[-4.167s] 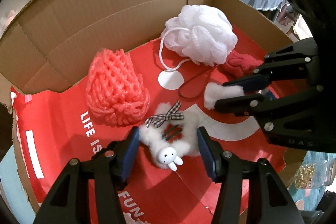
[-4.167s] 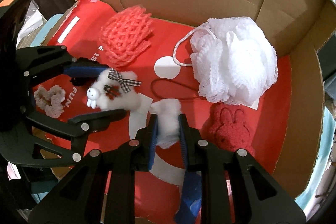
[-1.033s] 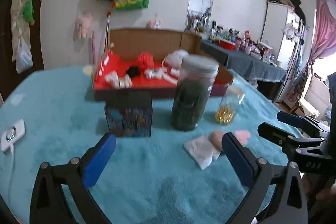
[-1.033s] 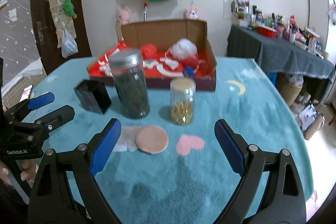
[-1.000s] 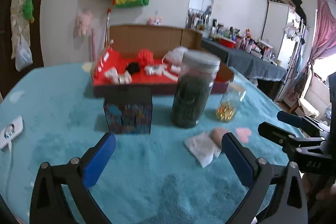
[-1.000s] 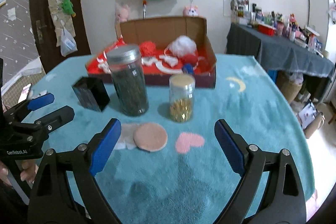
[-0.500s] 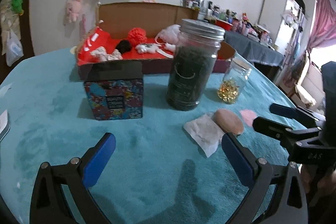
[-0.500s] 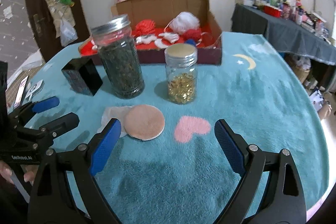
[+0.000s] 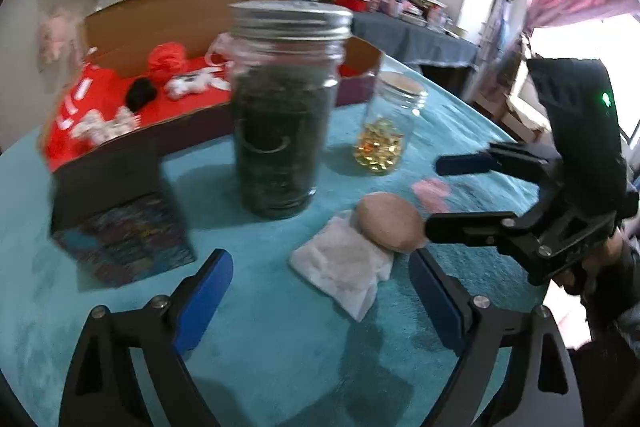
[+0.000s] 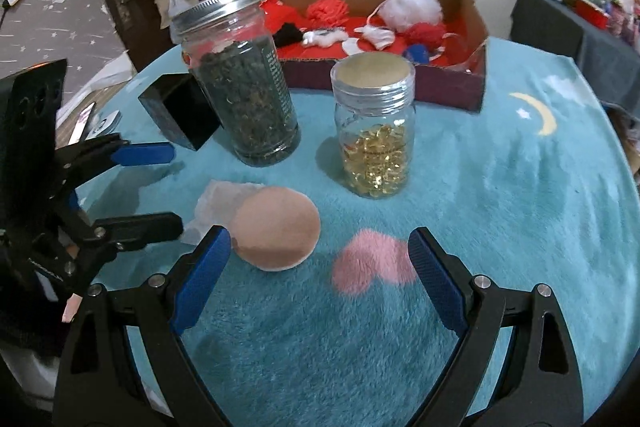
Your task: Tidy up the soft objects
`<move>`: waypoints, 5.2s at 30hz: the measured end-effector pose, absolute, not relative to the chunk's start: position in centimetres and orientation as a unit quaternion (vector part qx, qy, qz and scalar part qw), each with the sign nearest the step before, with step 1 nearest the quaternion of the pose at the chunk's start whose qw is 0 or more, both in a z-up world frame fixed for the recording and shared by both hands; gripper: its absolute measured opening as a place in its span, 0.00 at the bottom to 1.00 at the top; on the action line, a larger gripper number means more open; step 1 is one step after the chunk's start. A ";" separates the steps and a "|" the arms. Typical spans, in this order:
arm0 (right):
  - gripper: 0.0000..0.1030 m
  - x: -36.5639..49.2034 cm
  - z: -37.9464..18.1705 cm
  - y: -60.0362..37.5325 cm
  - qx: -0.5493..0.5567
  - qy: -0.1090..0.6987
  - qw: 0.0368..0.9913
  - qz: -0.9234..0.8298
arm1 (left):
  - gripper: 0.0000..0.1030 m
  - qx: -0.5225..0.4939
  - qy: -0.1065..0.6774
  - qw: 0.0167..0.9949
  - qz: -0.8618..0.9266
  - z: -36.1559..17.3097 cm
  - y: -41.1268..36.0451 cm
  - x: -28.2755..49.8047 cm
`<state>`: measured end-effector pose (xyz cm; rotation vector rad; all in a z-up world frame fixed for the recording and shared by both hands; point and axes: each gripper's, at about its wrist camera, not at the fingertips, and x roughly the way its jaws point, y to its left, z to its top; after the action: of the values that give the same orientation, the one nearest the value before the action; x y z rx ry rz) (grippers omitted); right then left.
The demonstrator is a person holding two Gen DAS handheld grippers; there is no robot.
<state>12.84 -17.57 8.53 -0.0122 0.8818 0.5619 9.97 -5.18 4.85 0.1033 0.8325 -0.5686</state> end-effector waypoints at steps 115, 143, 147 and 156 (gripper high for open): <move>0.19 35.3 12.0 -10.7 -0.092 0.532 0.790 0.290 | 0.10 0.067 0.513 0.816 -0.256 8.0 -2.3 32.1; 0.63 36.6 11.5 -10.7 -0.107 0.546 0.801 0.221 | 0.81 0.027 0.513 0.836 -0.191 8.6 0.6 32.4; 0.71 36.3 12.6 -11.7 -0.083 0.542 0.814 0.190 | 0.93 0.009 0.499 0.852 -0.161 9.6 1.3 31.5; 0.76 34.2 13.1 -13.8 -0.018 0.538 0.834 0.123 | 0.98 0.024 0.484 0.870 -0.096 9.7 0.6 30.0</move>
<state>34.20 -13.76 13.11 -0.0372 1.1410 0.2598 29.97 0.56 9.67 0.0510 1.0116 -0.2013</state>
